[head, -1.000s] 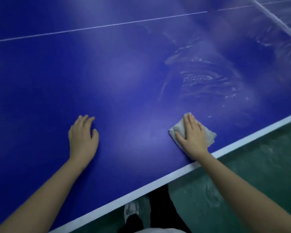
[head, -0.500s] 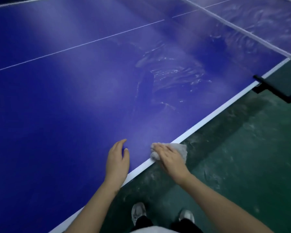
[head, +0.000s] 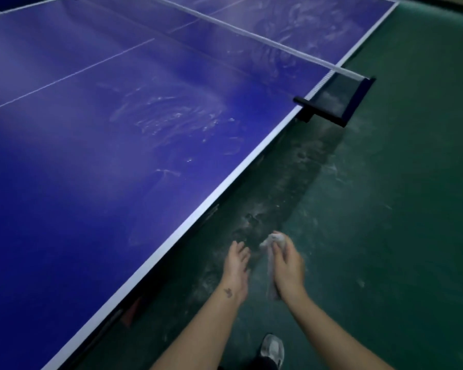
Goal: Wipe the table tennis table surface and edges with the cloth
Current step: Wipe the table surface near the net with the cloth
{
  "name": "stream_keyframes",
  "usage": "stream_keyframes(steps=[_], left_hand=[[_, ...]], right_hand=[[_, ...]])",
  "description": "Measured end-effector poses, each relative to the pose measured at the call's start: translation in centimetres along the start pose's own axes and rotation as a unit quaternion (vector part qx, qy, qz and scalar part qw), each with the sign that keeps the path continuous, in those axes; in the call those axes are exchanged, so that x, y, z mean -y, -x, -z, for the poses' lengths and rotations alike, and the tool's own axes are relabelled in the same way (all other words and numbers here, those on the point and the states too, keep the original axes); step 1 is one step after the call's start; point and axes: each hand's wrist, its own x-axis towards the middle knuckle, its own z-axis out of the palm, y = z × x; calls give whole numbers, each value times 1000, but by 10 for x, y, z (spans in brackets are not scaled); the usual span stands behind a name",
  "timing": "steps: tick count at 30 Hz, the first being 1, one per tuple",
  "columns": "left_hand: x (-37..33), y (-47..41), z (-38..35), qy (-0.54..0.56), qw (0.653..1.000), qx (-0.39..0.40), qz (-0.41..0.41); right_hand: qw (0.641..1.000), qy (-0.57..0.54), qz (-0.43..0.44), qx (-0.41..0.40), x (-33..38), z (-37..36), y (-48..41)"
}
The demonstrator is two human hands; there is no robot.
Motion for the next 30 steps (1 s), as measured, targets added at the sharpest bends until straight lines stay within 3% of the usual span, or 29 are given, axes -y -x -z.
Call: stream_keyframes(steps=[1, 2, 4, 5, 6, 8, 11, 12, 14, 15, 16, 18, 20, 22, 23, 25, 26, 28, 30], left_hand=[[4, -4, -7, -3, 1000, -17, 5], [8, -3, -14, 13, 1000, -12, 20], [19, -5, -29, 17, 998, 2, 55], [24, -8, -31, -1, 998, -2, 64], [26, -7, -33, -18, 997, -7, 69], [34, -15, -32, -40, 996, -28, 74], [44, -18, -42, -53, 993, -26, 103], [48, -18, -46, -67, 991, -10, 115], [55, -20, -46, -77, 990, 19, 116], [56, -19, -44, -69, 991, 10, 110], [57, -19, -43, -56, 992, 8, 109], [60, -17, -45, -28, 993, 50, 106], [60, -10, -48, -37, 989, 79, 120], [54, -9, -41, -64, 986, 81, 128], [52, -9, -34, -69, 988, 69, 122], [43, -6, -27, -63, 990, 58, 111], [40, -4, -26, -41, 988, 89, 116], [35, 1, -20, -76, 982, 126, 118], [20, 7, 3, -170, 973, 111, 108]], right_hand=[[999, 38, 32, 13, -4, 11, 3], [992, 66, 72, 75, -12, 14, 6], [972, 97, 60, 205, -26, 26, 14], [974, 104, 37, 198, -32, 36, 12], [982, 122, 1, 142, -37, 47, 8], [989, 132, 17, 65, -39, 59, 9], [962, 138, 82, 223, -44, 53, 20], [967, 120, 46, 219, -51, 56, 15], [979, 149, -56, 125, -64, 66, -1], [984, 150, -40, 90, -59, 68, -4], [990, 104, -20, 89, -55, 67, -5], [985, -3, -9, 173, -42, 58, 2], [987, 50, -37, 151, -47, 60, -8], [974, 192, -75, 96, -58, 70, -26], [972, 221, -25, 71, -58, 72, -29], [981, 146, 91, 88, -42, 54, -23], [980, 119, 117, 111, -36, 41, -18], [986, 72, 70, 129, -27, 23, -18], [991, -36, -45, 118, -13, 17, -30]])
